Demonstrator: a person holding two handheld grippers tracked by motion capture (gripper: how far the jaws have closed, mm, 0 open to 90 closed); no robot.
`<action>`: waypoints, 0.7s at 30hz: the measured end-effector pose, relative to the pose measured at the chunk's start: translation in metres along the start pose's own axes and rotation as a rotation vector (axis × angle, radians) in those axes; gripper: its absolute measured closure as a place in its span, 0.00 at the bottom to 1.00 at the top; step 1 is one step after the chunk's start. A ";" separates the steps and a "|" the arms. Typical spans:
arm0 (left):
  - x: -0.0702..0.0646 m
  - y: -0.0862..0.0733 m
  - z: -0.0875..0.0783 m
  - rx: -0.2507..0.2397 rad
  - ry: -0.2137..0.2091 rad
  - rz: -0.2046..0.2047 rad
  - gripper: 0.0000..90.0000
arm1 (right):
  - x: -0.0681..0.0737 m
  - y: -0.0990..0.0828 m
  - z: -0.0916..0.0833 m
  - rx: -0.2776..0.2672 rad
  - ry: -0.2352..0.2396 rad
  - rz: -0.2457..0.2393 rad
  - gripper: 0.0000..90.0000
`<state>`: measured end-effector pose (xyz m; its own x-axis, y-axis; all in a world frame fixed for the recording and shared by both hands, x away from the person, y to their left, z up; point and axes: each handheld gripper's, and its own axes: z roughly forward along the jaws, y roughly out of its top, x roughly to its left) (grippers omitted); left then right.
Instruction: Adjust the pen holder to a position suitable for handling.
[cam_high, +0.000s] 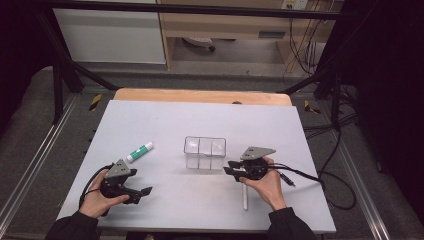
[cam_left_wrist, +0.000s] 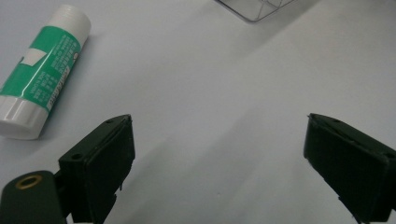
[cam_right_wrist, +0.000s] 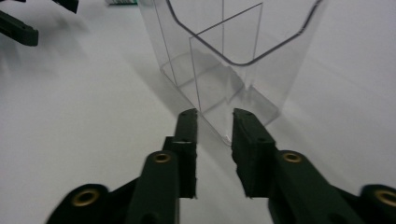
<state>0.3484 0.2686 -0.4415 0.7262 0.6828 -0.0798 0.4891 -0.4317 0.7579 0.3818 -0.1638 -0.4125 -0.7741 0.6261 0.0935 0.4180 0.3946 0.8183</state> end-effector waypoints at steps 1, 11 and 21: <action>0.000 0.000 0.000 0.001 0.000 0.001 0.10 | 0.000 0.000 0.000 0.000 0.000 0.000 0.70; -0.001 0.000 0.001 0.004 -0.002 0.002 0.09 | -0.022 -0.013 -0.036 0.031 -0.034 0.040 0.34; -0.001 0.000 0.001 0.005 -0.004 0.002 0.09 | -0.041 -0.026 -0.044 0.083 -0.045 0.043 0.16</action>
<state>0.3483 0.2674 -0.4427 0.7293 0.6794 -0.0812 0.4899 -0.4356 0.7551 0.3815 -0.2294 -0.4122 -0.7333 0.6724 0.1007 0.4900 0.4200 0.7639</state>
